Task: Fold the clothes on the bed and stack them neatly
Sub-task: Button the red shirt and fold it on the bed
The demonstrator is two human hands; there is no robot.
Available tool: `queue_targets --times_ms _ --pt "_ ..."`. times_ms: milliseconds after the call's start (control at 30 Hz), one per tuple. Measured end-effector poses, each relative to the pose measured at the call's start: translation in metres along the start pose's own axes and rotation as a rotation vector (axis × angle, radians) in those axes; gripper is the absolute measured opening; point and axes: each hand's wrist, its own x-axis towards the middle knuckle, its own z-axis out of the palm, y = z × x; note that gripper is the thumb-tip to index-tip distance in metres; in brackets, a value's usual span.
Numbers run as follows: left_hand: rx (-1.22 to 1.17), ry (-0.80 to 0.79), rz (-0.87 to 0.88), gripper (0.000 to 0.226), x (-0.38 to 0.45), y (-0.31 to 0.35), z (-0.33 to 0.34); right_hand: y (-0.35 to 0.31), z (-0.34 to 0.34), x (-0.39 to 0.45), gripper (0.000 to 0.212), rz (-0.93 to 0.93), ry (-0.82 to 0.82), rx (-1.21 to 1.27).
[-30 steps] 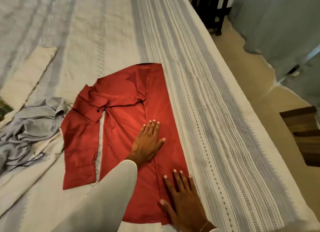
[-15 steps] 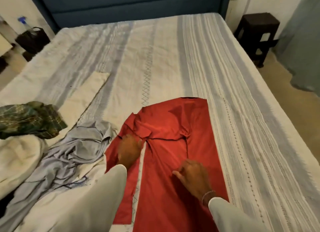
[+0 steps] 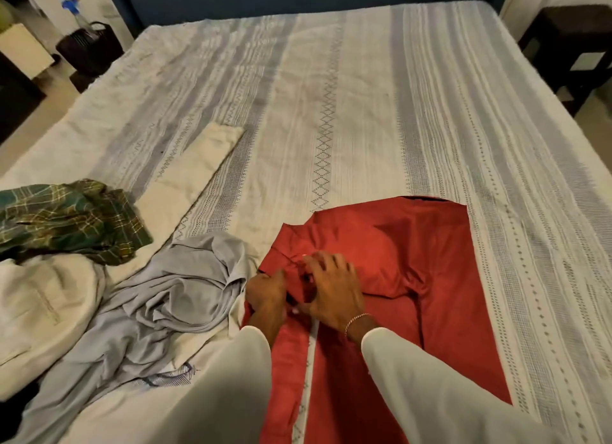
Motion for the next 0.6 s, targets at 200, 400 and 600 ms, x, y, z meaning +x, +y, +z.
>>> queue_targets --times_ms 200,400,600 --pt "-0.356 -0.264 -0.046 0.01 0.005 0.019 -0.017 -0.013 -0.001 0.006 0.07 -0.144 0.069 -0.08" --pt "-0.595 -0.569 -0.123 0.034 -0.031 0.053 -0.023 -0.015 -0.049 0.003 0.061 -0.172 0.368 0.042" --pt "-0.732 -0.775 -0.18 0.068 -0.087 0.068 -0.005 0.002 -0.111 -0.046 0.028 -0.238 0.593 -0.07"
